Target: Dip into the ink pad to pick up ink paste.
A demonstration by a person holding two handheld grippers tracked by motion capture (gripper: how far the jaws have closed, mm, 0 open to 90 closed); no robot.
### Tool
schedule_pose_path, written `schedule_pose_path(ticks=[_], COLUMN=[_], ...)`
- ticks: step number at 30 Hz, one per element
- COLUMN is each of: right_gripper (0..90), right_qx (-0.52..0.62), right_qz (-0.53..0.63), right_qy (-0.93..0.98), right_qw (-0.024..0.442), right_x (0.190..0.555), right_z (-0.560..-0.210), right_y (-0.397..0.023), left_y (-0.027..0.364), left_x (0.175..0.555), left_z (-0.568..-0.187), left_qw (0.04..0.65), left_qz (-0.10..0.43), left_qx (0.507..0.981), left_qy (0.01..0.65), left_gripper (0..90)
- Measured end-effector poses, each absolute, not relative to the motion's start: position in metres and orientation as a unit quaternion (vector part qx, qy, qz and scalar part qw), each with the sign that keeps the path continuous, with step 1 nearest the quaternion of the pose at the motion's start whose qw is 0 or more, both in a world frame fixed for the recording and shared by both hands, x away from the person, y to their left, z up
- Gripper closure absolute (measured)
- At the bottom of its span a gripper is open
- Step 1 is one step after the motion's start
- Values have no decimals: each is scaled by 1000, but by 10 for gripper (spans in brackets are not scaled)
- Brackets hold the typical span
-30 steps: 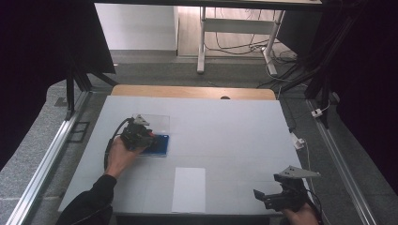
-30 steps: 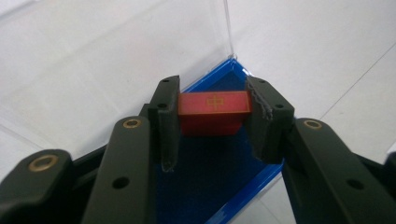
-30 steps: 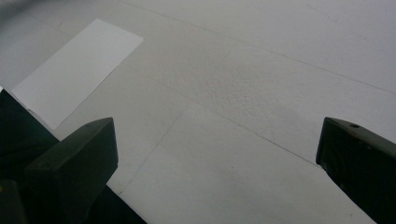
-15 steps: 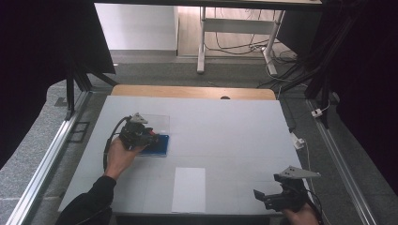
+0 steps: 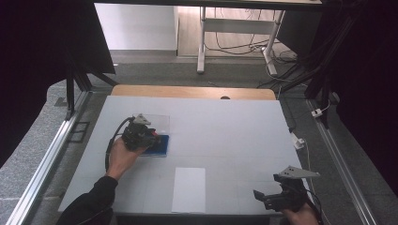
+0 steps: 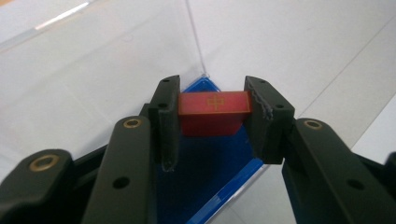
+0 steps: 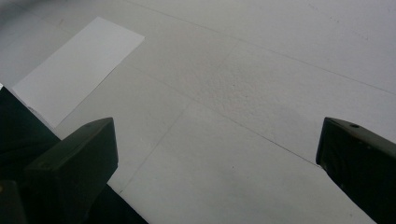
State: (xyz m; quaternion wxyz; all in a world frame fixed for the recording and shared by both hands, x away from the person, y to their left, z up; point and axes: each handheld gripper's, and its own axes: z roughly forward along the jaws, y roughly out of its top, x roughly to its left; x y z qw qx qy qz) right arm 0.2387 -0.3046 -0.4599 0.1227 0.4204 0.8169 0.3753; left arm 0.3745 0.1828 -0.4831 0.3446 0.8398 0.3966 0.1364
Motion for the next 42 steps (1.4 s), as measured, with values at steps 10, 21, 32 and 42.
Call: schedule_pose_path(ticks=[10, 21, 32, 42], right_gripper=[0, 0, 0, 0], right_qx=[420, 418, 417, 416], right_qz=[375, 376, 374, 370], right_qy=[817, 818, 819, 821], right_qw=[122, 124, 124, 125], right_x=[238, 238, 238, 238], right_z=[-460, -460, -460, -460], right_y=[-304, -304, -303, -303], left_y=[170, 167, 169, 161], left_x=[373, 371, 366, 361], left_z=[-491, -498, -503, -503], left_qw=[324, 303, 319, 302], left_qz=[129, 128, 141, 165], left_qx=[856, 866, 860, 861], left_qy=[381, 377, 373, 375], left_gripper=[581, 582, 587, 589])
